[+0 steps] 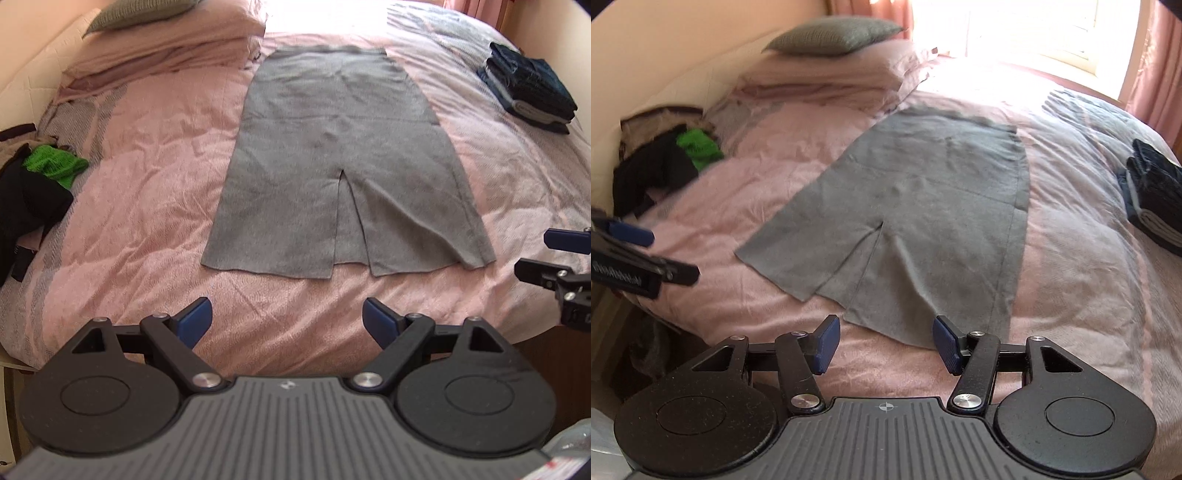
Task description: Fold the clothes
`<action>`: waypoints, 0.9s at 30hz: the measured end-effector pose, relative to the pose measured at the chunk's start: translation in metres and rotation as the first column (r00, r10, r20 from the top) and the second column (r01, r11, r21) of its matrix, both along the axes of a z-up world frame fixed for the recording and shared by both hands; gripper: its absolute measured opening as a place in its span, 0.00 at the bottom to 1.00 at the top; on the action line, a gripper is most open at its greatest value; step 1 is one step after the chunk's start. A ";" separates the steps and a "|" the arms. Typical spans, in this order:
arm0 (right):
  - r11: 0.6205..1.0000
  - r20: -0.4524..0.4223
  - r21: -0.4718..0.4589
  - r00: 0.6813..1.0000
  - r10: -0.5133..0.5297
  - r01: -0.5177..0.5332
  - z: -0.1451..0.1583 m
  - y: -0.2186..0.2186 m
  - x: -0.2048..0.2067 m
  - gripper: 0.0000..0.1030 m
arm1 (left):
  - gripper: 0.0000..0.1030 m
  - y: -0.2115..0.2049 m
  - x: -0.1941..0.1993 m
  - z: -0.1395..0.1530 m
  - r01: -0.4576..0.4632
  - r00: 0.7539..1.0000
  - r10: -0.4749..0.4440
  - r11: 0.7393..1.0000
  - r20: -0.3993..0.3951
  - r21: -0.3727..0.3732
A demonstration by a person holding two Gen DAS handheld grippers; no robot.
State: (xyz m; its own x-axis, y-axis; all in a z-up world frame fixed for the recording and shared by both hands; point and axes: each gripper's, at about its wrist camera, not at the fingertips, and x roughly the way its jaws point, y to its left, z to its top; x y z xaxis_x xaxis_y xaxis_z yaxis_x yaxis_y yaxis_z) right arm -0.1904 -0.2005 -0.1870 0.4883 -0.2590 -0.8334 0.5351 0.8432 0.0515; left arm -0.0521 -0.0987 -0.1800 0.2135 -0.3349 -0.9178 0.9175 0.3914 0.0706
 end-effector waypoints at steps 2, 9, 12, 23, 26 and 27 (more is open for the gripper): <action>0.998 -0.026 -0.046 0.998 0.049 -0.050 -0.024 0.000 0.013 0.49 | 0.84 -0.006 0.010 -0.014 0.001 1.000 -0.001 1.000 -0.016 0.018; 0.959 -0.168 -0.135 0.960 0.225 -0.248 -0.112 0.013 0.069 0.32 | 0.83 -0.031 0.045 -0.060 0.027 0.999 -0.024 0.995 -0.035 0.092; 0.943 -0.224 -0.132 0.936 0.271 -0.305 -0.146 0.017 0.090 0.32 | 0.83 -0.043 0.060 -0.075 0.048 0.998 -0.044 0.992 -0.037 0.116; 0.848 -0.362 -0.206 0.843 0.397 -0.488 -0.199 0.020 0.120 0.00 | 0.83 -0.073 0.100 -0.107 0.146 0.989 -0.137 0.975 -0.062 0.165; 0.870 -0.308 -0.176 0.865 0.396 -0.461 -0.180 0.020 0.122 0.00 | 0.83 -0.077 0.110 -0.111 0.175 0.984 -0.165 0.970 -0.074 0.168; 0.874 -0.314 -0.154 0.862 0.398 -0.460 -0.181 0.019 0.122 0.00 | 0.83 -0.079 0.113 -0.113 0.184 0.982 -0.173 0.968 -0.077 0.173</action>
